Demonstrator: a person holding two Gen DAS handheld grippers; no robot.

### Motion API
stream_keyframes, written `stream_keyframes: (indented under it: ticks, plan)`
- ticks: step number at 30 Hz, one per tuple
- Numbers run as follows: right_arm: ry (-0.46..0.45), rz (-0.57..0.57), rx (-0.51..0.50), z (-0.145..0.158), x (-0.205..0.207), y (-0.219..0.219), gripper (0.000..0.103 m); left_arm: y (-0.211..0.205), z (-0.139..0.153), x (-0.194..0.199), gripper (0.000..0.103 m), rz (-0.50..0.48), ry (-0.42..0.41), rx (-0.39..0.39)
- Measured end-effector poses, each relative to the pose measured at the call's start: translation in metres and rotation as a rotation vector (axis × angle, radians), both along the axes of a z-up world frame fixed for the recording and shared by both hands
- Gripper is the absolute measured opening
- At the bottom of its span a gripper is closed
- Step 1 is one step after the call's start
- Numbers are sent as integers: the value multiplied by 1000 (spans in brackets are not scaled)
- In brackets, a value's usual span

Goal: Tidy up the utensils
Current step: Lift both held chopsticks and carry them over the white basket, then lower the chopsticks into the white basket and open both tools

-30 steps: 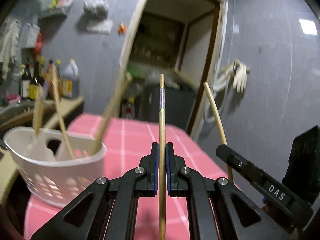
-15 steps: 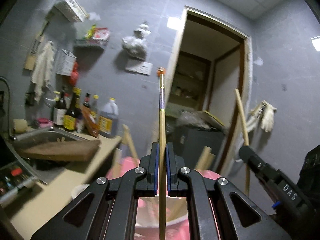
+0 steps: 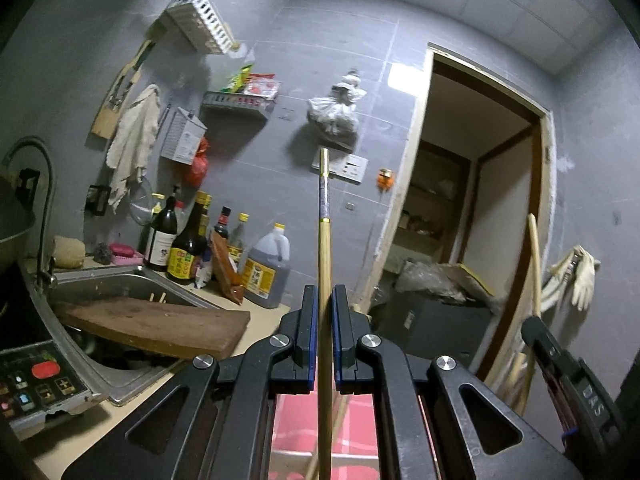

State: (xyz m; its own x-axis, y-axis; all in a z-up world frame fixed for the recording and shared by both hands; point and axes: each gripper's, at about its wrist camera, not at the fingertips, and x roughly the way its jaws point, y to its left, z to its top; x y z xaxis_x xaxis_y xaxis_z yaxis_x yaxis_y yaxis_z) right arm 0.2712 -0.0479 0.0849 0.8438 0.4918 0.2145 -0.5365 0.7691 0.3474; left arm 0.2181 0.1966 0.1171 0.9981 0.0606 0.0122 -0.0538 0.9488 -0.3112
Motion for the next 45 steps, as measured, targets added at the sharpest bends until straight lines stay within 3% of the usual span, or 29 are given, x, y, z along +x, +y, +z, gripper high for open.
stream_keyframes:
  ticks: [12,31,45]
  plan:
    - [49,42,-36,-19,4,5,6,-8,-40,11,4,5,63,-28]
    - [84,42,-168,-31,-16,15,6,-32,-67,3,5,-11,154,61]
    - [123,149,-62,-29,-10,2,5,-35,-70,0,5,-7,153,62]
